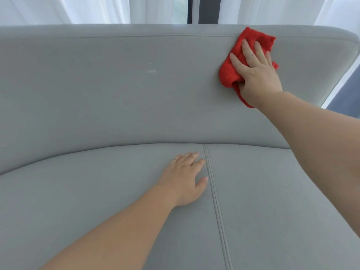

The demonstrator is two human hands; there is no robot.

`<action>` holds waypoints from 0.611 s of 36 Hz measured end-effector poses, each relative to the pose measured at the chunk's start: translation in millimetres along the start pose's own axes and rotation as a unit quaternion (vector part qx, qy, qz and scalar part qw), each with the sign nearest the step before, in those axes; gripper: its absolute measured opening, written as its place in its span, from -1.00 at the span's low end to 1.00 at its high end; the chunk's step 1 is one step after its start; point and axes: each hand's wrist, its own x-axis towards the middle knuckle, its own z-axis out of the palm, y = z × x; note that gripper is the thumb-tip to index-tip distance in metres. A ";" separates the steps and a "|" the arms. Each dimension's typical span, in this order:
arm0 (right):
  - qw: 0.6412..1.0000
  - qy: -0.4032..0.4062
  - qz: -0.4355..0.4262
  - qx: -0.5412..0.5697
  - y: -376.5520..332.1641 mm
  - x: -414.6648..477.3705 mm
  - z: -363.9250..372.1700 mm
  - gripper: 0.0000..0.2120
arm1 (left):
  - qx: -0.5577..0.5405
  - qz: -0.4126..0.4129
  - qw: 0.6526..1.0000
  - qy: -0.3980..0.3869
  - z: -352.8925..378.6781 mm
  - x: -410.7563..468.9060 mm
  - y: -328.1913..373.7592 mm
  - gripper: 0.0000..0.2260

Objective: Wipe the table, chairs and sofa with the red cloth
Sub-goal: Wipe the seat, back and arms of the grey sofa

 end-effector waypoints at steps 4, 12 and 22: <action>1.000 0.006 0.014 -0.003 -0.3 -0.4 4.1 -0.34 | 0.027 -0.073 0.997 -0.010 2.9 -15.4 -46.6 -0.40; 0.994 0.107 0.021 0.015 -5.9 -11.6 39.8 -0.34 | 0.036 -0.103 0.994 0.023 29.2 -8.1 -64.2 -0.18; 0.983 0.049 -0.149 -0.096 -5.1 -76.3 118.6 -0.38 | 0.034 -0.099 0.994 0.040 33.6 -9.4 -66.9 -0.28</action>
